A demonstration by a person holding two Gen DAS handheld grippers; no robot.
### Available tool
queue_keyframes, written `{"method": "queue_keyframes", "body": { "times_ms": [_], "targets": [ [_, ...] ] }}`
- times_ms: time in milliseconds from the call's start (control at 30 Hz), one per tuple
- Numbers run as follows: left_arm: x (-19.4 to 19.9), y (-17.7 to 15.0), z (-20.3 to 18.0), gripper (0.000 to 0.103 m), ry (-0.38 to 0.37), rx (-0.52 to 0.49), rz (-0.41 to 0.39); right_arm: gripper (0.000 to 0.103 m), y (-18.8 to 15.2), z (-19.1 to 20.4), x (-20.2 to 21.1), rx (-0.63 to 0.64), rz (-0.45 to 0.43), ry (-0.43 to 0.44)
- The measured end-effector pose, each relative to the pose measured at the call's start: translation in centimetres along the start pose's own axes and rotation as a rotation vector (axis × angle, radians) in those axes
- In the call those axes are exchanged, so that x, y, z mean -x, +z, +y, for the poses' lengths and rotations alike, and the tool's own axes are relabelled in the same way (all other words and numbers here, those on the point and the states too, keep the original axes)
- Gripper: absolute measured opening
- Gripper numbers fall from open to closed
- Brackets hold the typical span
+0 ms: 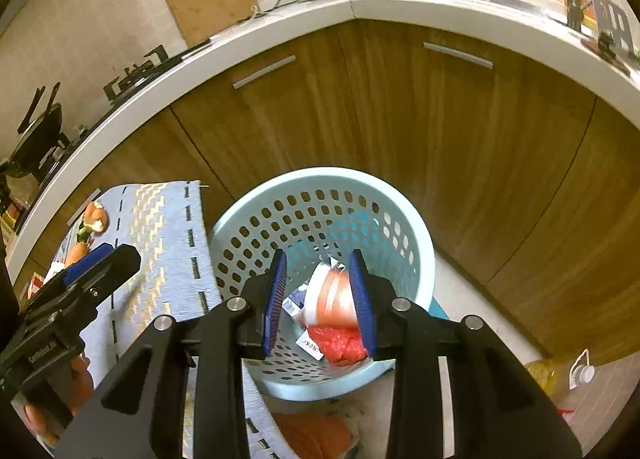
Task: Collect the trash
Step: 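Open both tools to drop the cup and bok choy into the basket, then move both tools back over the table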
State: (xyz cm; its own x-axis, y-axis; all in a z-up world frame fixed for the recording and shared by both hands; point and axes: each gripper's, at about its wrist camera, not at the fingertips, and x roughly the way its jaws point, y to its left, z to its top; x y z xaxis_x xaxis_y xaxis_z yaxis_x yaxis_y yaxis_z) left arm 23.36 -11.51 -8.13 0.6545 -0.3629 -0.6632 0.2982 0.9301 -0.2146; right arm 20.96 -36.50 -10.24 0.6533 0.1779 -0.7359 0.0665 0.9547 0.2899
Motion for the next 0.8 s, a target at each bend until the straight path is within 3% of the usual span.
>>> {"method": "queue_keyframes", "body": {
  "times_ms": [367, 800],
  "targets": [
    [6.3, -0.8, 3.1, 0.084, 0.055, 0.037, -0.093, 0.029, 0.5, 5.3, 2.5, 0.103, -0.055, 0.063],
    [18.0, -3.2, 13.8, 0.084, 0.269, 0.197, -0.244, 0.029, -1.4, 16.9, 4.2, 0.296, -0.103, 0.225]
  ]
}}
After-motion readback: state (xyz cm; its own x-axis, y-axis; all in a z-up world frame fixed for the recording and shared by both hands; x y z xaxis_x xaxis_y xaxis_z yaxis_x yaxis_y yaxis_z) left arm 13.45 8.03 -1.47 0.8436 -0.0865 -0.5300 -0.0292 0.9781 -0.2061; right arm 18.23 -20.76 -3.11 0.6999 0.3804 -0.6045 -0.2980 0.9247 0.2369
